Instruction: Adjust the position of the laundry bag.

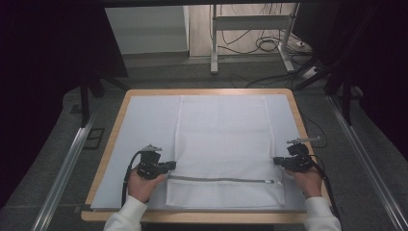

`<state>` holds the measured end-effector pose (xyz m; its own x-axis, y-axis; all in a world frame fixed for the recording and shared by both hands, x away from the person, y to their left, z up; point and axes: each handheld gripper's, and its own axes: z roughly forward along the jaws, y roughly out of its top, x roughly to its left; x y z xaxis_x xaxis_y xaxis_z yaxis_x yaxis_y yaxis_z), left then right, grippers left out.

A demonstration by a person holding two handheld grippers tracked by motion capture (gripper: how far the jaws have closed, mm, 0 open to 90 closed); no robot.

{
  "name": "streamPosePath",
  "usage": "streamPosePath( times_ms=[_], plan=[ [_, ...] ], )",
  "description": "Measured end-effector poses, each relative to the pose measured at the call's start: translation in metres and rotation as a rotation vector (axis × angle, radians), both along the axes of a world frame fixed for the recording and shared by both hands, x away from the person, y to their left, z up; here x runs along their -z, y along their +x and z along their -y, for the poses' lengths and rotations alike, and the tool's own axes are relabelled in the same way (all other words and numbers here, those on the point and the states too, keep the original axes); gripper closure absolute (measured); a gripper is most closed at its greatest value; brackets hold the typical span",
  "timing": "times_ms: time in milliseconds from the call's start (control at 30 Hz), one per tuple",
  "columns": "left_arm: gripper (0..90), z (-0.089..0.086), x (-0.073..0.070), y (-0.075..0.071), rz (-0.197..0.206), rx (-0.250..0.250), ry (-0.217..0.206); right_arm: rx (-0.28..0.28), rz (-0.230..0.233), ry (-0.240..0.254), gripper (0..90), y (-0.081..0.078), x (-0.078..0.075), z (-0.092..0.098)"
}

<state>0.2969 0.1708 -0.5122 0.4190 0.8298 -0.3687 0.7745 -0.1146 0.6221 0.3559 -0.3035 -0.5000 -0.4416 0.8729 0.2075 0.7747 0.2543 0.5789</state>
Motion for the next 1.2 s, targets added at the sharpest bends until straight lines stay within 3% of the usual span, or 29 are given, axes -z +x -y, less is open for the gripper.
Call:
streamPosePath(
  times_ms=[333,1200],
  plan=[
    [89.6,-0.009,0.001,0.0,-0.008,-0.014,0.0,-0.022,0.009,-0.023,87.2,0.0,0.001,-0.012],
    [89.5,-0.04,0.002,-0.007,-0.008,-0.057,-0.001,-0.074,0.019,-0.01,87.2,-0.001,0.005,-0.039]
  ],
)
